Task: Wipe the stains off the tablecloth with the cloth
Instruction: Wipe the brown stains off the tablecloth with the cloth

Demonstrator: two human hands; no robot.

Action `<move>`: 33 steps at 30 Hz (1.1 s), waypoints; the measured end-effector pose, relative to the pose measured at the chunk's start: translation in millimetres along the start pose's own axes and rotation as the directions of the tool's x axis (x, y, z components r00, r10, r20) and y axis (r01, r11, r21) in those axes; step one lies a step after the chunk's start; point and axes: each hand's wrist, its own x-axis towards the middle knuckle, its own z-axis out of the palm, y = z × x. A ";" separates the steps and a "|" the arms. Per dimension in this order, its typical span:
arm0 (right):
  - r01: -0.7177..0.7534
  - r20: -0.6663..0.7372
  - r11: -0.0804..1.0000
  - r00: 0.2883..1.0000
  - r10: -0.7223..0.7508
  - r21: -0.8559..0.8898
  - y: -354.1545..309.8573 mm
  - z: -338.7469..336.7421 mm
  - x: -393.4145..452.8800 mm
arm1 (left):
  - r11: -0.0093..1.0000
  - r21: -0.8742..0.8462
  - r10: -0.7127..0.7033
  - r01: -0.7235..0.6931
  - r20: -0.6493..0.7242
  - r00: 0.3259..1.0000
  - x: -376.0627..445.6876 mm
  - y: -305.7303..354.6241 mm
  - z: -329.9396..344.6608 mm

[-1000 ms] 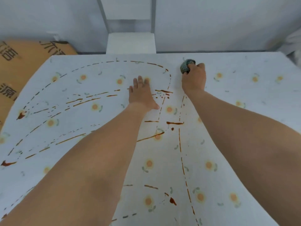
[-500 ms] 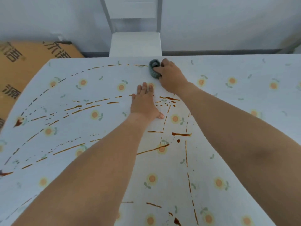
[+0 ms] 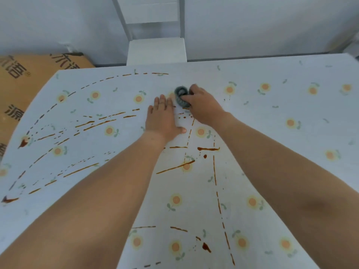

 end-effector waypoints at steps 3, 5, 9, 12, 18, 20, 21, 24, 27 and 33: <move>-0.354 -0.182 0.934 0.916 0.356 0.044 45.1 -18.6 -29.4 | 1.000 -0.030 0.005 -0.005 0.016 1.000 -20.3 0.3 6.3; -0.626 -0.233 0.764 0.728 0.645 0.159 65.3 -25.7 -50.0 | 0.998 -0.069 0.008 -0.003 0.076 0.997 -30.1 4.6 13.4; -0.585 -0.220 0.788 0.756 0.616 0.195 17.9 -12.4 -38.5 | 0.987 -0.158 -0.006 0.020 0.086 0.996 -37.4 6.4 22.9; -0.253 -0.089 0.956 0.960 0.267 0.147 -37.4 14.2 -28.2 | 0.982 -0.184 -0.017 0.031 0.076 0.997 -37.4 4.6 21.5; -0.289 -0.116 0.957 0.952 0.284 -0.031 27.4 -7.1 -69.0 | 0.982 -0.185 -0.011 0.025 0.079 0.997 -37.8 4.9 22.6; -0.594 -0.216 0.798 0.770 0.600 0.100 62.6 -15.4 -94.8 | 0.982 -0.189 -0.003 0.020 0.090 0.996 -40.9 4.1 21.6; -0.692 -0.225 0.706 0.671 0.707 0.154 69.5 -17.4 -101.1 | 0.983 -0.180 -0.006 0.021 0.083 0.997 -44.4 5.9 23.2; -0.711 -0.215 0.670 0.634 0.743 0.215 36.2 -7.8 -88.9 | 0.993 -0.119 -0.012 0.018 0.048 0.999 -64.6 8.9 29.0; -0.447 -0.121 0.875 0.873 0.472 0.185 -29.7 14.0 -73.3 | 0.995 -0.098 -0.025 0.033 0.087 0.996 -86.2 5.1 35.8; -0.121 -0.018 0.992 0.993 0.121 -0.027 -10.0 9.8 -119.4 | 0.986 -0.161 -0.021 0.040 0.114 0.993 -94.5 1.4 38.6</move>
